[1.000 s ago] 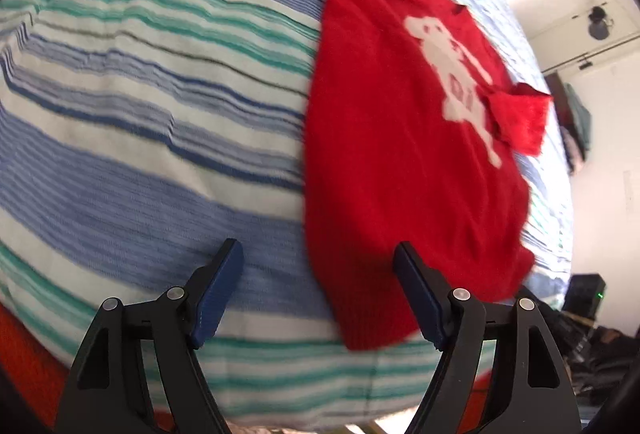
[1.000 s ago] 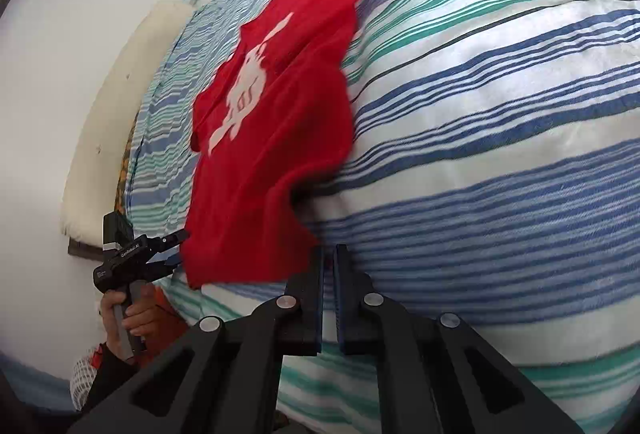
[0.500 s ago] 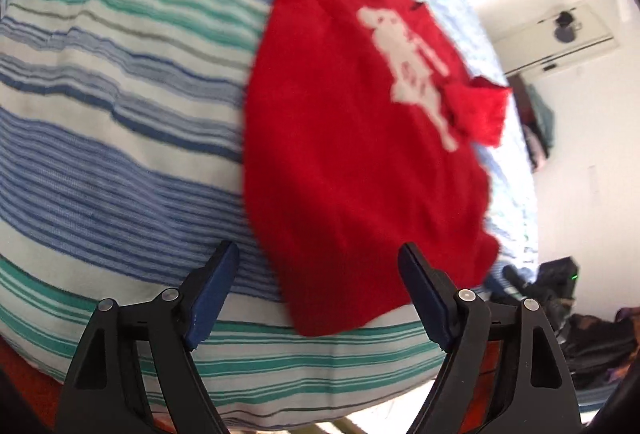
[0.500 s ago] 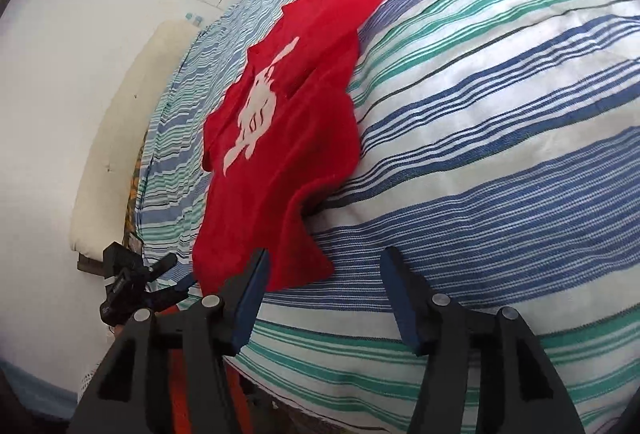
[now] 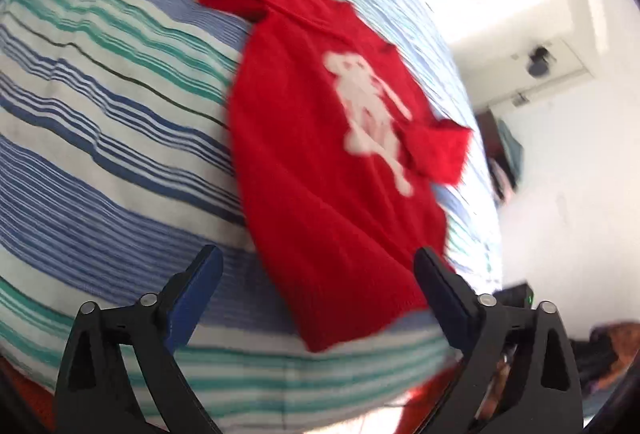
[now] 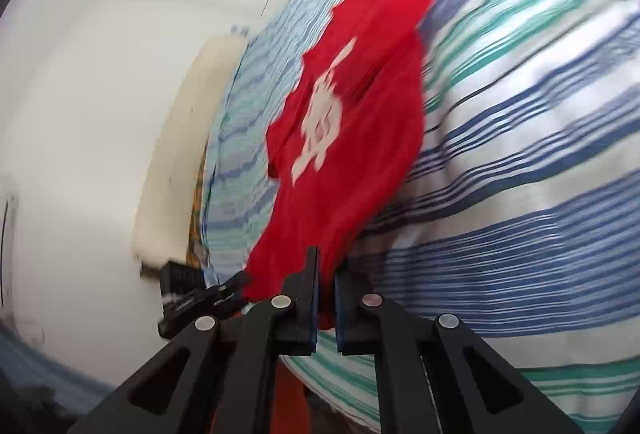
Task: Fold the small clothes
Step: 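Grasp the sweater hem with the left gripper while the right gripper holds another hem point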
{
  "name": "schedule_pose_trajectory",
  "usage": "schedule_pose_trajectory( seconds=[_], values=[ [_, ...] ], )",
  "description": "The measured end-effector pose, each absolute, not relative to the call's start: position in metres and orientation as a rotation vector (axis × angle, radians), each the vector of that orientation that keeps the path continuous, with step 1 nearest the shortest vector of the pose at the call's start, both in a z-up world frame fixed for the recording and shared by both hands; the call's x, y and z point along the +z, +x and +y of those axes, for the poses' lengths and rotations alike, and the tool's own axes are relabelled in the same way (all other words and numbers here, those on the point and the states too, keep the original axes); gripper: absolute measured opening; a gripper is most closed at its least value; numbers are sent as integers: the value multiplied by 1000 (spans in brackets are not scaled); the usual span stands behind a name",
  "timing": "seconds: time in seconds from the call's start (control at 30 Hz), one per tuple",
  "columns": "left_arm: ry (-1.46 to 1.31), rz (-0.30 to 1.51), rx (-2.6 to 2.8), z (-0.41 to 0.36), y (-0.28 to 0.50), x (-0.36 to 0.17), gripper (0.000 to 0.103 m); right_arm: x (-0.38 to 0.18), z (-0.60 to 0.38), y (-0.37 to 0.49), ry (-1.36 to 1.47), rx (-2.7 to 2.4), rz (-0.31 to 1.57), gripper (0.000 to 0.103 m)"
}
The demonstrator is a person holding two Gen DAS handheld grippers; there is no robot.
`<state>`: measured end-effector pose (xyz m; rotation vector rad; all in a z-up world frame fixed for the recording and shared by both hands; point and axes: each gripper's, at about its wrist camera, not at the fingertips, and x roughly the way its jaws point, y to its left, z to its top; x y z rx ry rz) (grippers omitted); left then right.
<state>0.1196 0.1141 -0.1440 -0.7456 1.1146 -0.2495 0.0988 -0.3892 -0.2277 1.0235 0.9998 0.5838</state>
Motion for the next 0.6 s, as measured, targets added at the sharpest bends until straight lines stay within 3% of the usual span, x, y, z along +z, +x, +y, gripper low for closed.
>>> schedule_pose_trajectory(
  seconds=[0.1,0.33,0.43,0.47,0.53,0.57,0.6],
  values=[
    [-762,1192,-214,119,127,-164,81,-254,-401,105,999,465,1072,6],
    [-741,1228,-259,105,120,-173,79,-252,-399,112,978,466,1063,6],
    [-641,1260,-334,76,119,-172,67,-252,-395,116,973,469,1063,6],
    [-614,1266,-353,68,120,-172,57,-252,-395,116,964,470,1062,6],
    [-600,1294,-383,62,121,-174,17,-251,-393,110,955,473,1060,6],
    [-599,1315,-390,61,119,-175,5,-250,-392,110,952,474,1060,6],
    [-588,1316,-375,63,116,-171,4,-250,-391,109,951,475,1062,6]
  ],
)
